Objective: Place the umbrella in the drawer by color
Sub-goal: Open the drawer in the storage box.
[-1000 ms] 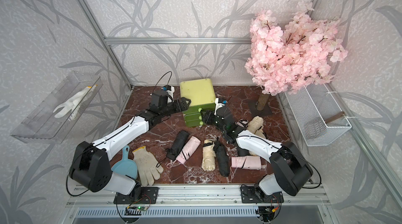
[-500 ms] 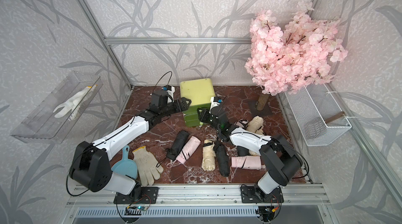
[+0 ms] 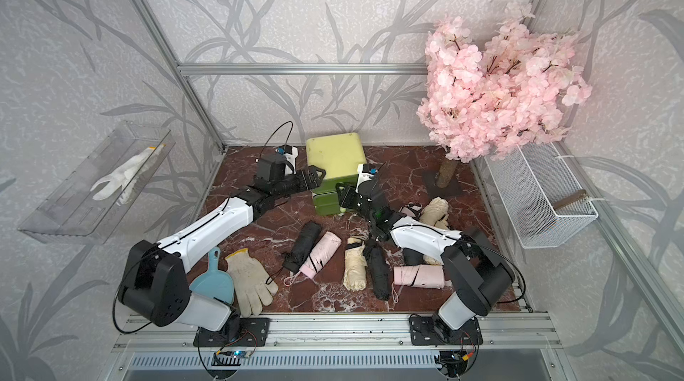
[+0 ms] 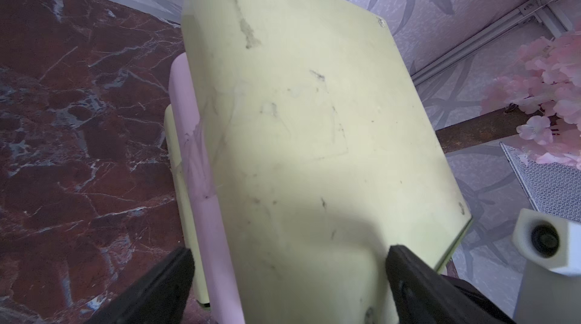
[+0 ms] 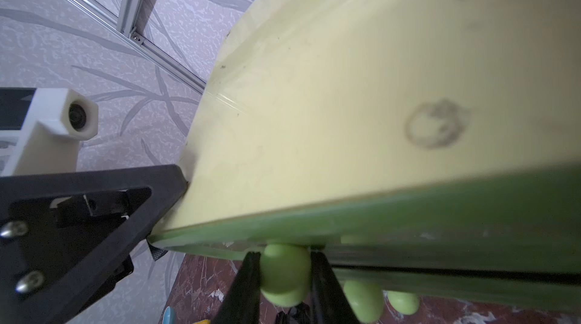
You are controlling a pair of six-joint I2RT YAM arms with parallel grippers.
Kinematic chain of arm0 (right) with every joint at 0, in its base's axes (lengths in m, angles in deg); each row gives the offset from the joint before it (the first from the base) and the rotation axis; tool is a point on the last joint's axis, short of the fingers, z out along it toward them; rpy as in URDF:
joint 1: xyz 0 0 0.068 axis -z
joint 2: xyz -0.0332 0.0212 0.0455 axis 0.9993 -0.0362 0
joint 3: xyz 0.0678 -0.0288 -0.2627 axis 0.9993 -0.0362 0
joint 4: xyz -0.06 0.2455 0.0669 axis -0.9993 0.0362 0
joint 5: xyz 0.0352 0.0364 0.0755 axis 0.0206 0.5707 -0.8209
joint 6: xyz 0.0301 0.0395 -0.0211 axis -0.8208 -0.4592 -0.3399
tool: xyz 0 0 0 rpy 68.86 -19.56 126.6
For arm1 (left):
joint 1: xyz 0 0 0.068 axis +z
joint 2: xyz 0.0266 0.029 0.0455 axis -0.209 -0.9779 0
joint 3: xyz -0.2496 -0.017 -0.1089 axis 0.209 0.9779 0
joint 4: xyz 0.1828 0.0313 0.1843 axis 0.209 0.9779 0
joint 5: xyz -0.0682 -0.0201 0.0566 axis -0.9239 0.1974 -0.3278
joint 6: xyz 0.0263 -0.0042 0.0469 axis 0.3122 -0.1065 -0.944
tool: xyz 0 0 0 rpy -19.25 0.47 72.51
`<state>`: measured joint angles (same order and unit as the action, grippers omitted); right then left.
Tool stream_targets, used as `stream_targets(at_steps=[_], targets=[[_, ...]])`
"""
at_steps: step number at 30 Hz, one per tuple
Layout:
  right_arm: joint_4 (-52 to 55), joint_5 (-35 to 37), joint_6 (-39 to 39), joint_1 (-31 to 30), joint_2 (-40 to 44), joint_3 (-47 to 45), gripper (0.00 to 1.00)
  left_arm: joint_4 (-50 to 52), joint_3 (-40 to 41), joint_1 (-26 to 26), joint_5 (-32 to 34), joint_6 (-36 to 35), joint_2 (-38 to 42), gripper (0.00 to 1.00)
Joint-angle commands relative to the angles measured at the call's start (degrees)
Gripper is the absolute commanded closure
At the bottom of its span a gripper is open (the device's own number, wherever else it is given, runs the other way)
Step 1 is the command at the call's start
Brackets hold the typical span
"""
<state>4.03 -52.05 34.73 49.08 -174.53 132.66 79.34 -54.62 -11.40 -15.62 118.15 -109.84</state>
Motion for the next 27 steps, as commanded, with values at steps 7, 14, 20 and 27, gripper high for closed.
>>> stream_targets(at_steps=[7, 14, 20, 27], targets=[[5.79, 3.30, 0.77, -2.34, 10.23, -5.53, 1.00, 4.18, 0.27, -0.06, -0.23, -0.54, -0.81, 0.00], [7.55, 3.16, -0.63, -4.68, 14.31, -10.43, 1.00, 4.80, -0.33, -0.16, 0.24, -0.59, -0.72, 0.00], [10.10, 2.96, -0.82, -6.56, 16.92, -13.06, 1.00, 5.22, -0.91, -0.10, 0.77, -0.48, -0.55, 0.00], [10.66, 2.83, -0.63, -6.68, 17.13, -14.18, 1.00, 5.64, -1.97, -0.12, 1.00, 0.16, -0.81, 0.00]])
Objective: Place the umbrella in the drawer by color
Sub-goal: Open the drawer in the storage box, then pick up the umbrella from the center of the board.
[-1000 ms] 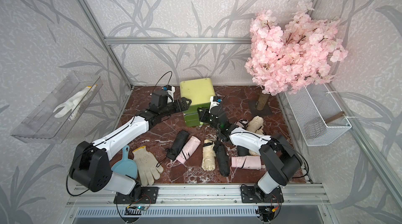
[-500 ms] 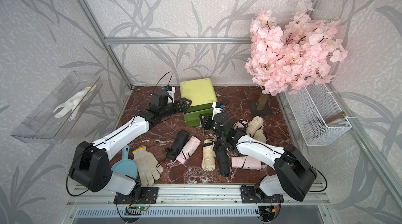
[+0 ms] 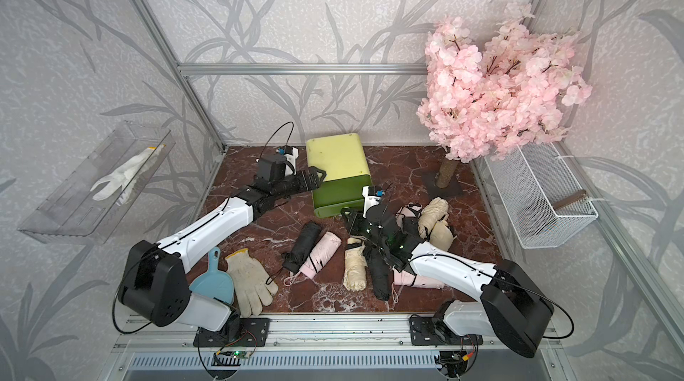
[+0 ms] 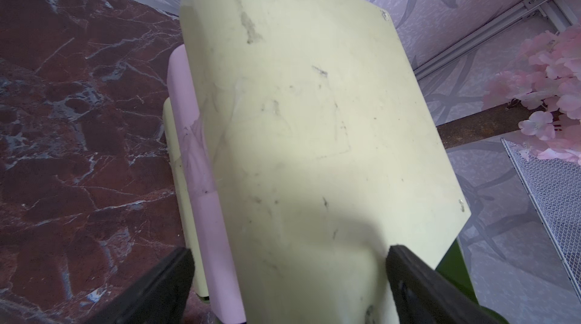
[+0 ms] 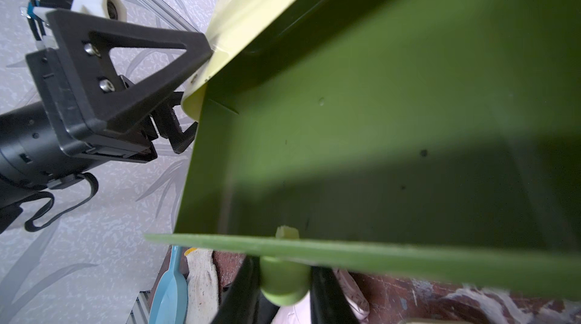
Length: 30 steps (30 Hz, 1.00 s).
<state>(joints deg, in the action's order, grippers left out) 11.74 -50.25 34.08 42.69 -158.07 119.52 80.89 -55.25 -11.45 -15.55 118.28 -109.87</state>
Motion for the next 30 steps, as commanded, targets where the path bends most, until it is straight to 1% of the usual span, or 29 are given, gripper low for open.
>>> stream_targets(at_steps=[1, 6, 10, 14, 16, 19, 21, 23, 25, 26, 28, 30], targets=[[3.00, 0.66, -0.13, -0.28, 0.72, -1.25, 1.00, 4.11, -1.45, -0.12, 1.21, 0.29, -0.55, 0.00], [2.82, 0.36, -0.90, -0.51, 1.68, -2.42, 0.99, 4.43, -2.14, -0.07, 2.44, 0.63, -0.05, 0.00], [3.58, 1.00, 0.00, -0.56, 1.97, -2.52, 0.97, 8.09, -4.25, -0.07, 4.74, -0.30, 1.89, 0.00], [4.09, 0.95, 0.88, -0.60, 1.99, -2.35, 0.96, 12.42, -4.05, -0.31, 8.98, -1.95, 8.42, 0.01], [4.50, 0.99, 1.40, -0.56, 2.08, -2.36, 0.95, 16.93, -3.31, -0.39, 12.84, -2.71, 12.67, 0.03], [4.75, 0.92, 2.21, -0.54, 2.39, -2.34, 0.95, 23.48, 0.75, -0.42, 16.69, -2.60, 19.42, 0.05], [5.16, 0.84, 3.05, -0.62, 2.65, -2.22, 0.95, 26.32, 5.37, -0.47, 16.48, -1.96, 24.04, 0.07], [5.64, 0.64, 3.80, -0.57, 2.95, -2.14, 0.95, 29.22, 10.73, -0.46, 15.89, -0.60, 28.52, 0.07], [6.28, 0.32, 3.80, -0.56, 3.20, -1.86, 0.95, 29.96, 17.33, -0.44, 13.43, 0.95, 33.21, 0.06], [6.66, 0.23, 5.74, -0.56, 3.22, -1.75, 0.94, 30.03, 19.64, -0.48, 11.80, 1.42, 34.71, 0.05], [7.20, 0.04, 6.51, -0.56, 3.27, -1.56, 0.94, 29.01, 23.78, -0.48, 7.19, 1.55, 36.18, 0.03], [7.30, -0.28, 6.70, -0.54, 3.05, -1.56, 0.94, 28.00, 25.43, -0.56, 5.32, 1.42, 34.55, 0.02]])
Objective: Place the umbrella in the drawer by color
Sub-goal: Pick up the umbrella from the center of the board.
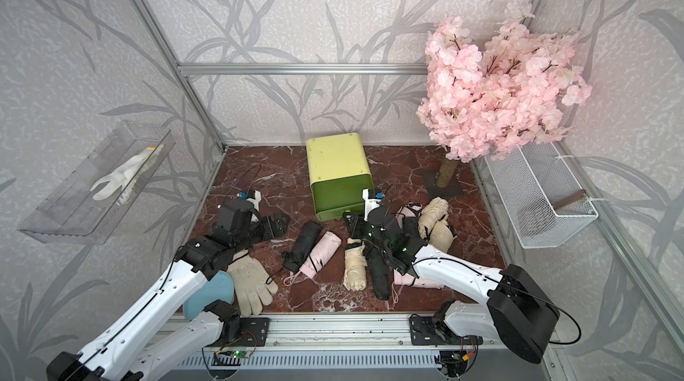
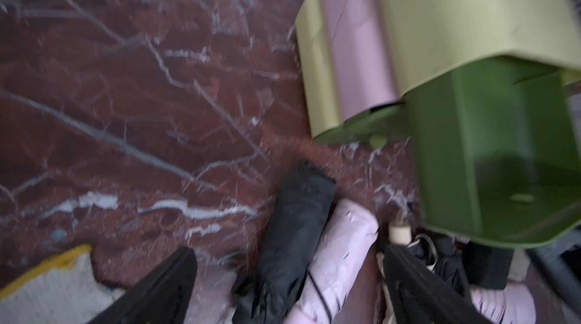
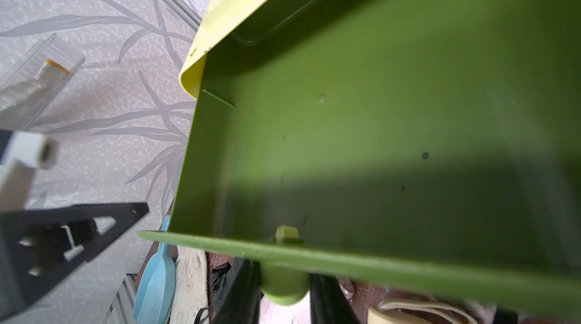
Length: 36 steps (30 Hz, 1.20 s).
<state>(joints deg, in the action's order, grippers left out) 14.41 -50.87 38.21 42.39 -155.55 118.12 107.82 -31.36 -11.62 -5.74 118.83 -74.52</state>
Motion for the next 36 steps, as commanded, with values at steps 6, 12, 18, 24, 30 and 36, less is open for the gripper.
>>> stream_targets(at_steps=[6, 12, 18, 24, 30, 36], targets=[[2.97, -0.58, 1.88, -0.26, -0.84, -0.69, 0.94, -2.43, -0.60, -0.43, -4.65, -1.53, -10.74, 0.05], [2.23, -1.11, 1.70, -0.25, -1.56, -0.66, 0.94, -6.59, -1.06, -1.05, -6.05, -3.46, -20.21, 0.19], [1.91, -1.47, 1.69, -0.25, -2.75, -0.31, 0.94, -12.52, -2.12, -2.58, -7.84, -5.38, -25.73, 0.22], [1.65, -1.69, 1.44, -0.25, -3.33, -0.18, 0.94, -11.40, -3.65, -3.92, -6.59, -6.92, -32.42, 0.22], [2.01, -1.55, 1.54, -0.25, -3.06, -0.20, 0.94, -13.46, -3.56, -5.92, -6.34, -6.87, -36.25, 0.27], [2.10, -1.72, 1.52, -0.12, -2.95, -0.25, 0.94, -12.50, -3.41, -7.45, -2.41, -6.39, -38.59, 0.29]])
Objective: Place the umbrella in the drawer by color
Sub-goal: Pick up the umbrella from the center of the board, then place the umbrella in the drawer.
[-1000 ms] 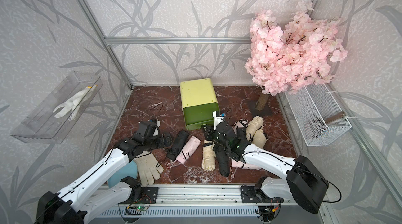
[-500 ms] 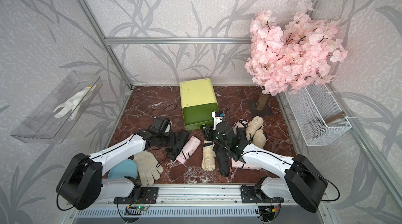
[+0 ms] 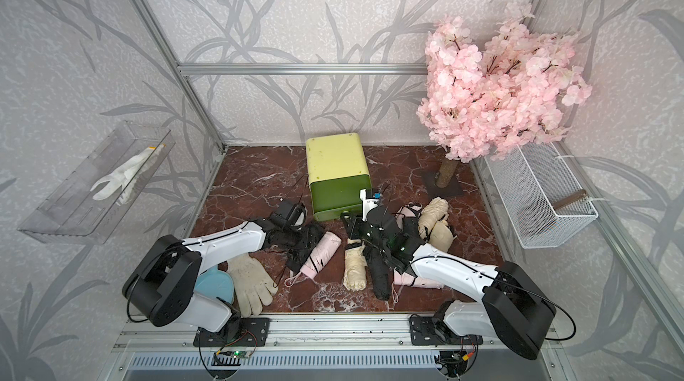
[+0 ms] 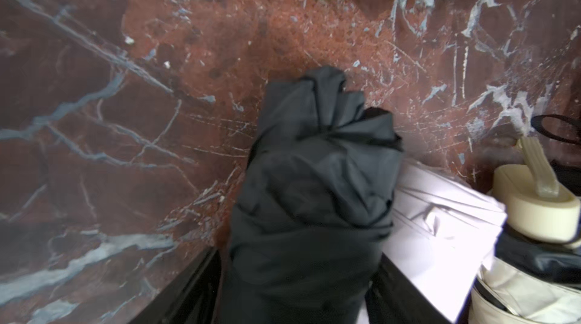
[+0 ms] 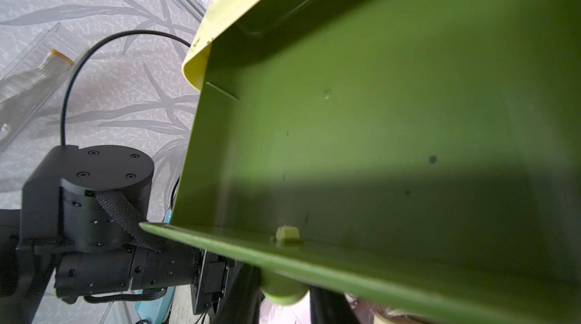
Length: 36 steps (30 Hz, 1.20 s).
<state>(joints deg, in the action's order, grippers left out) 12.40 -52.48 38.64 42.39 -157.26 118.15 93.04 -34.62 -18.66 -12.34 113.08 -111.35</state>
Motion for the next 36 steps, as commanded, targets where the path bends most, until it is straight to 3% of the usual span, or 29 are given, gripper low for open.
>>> stream_targets(at_steps=[1, 3, 7, 13, 16, 20, 26, 32, 36], targets=[[4.19, -0.12, 1.08, -0.16, -1.19, -0.26, 0.94, 2.40, 0.13, -0.40, 5.18, -0.40, -1.53, 0.32], [4.20, -0.12, 1.08, -0.14, -1.01, -0.35, 0.94, 2.31, 0.85, -0.42, 6.53, -0.03, -0.48, 0.43], [4.10, 0.14, 1.15, -0.16, -0.75, -0.62, 0.94, 4.00, 0.43, -0.43, 9.78, -0.10, 4.08, 0.73], [3.94, -0.13, 1.13, -0.16, -1.50, -0.53, 0.94, 11.35, -4.08, -0.40, 19.81, -3.23, 18.88, 0.77], [3.50, -0.64, 0.75, -0.15, -2.23, -0.57, 0.94, 11.66, -9.16, -0.41, 22.45, -10.21, 25.62, 0.77], [2.71, -1.43, 0.30, -0.16, -3.01, -0.44, 0.94, 8.92, -20.08, -0.48, 13.95, -22.11, 25.78, 0.72], [2.36, -2.39, 0.08, -0.12, -4.09, 0.26, 0.94, -4.13, -29.10, -0.47, -13.54, -45.58, 18.70, 0.69], [2.75, -1.52, 0.46, -0.16, -3.83, 0.18, 0.94, -21.50, -29.55, -0.48, -25.49, -47.15, 11.32, 0.72], [2.94, -1.48, 0.72, -0.07, -3.91, 0.24, 0.93, -39.58, -24.97, -1.04, -23.53, -45.91, 6.96, 0.73]])
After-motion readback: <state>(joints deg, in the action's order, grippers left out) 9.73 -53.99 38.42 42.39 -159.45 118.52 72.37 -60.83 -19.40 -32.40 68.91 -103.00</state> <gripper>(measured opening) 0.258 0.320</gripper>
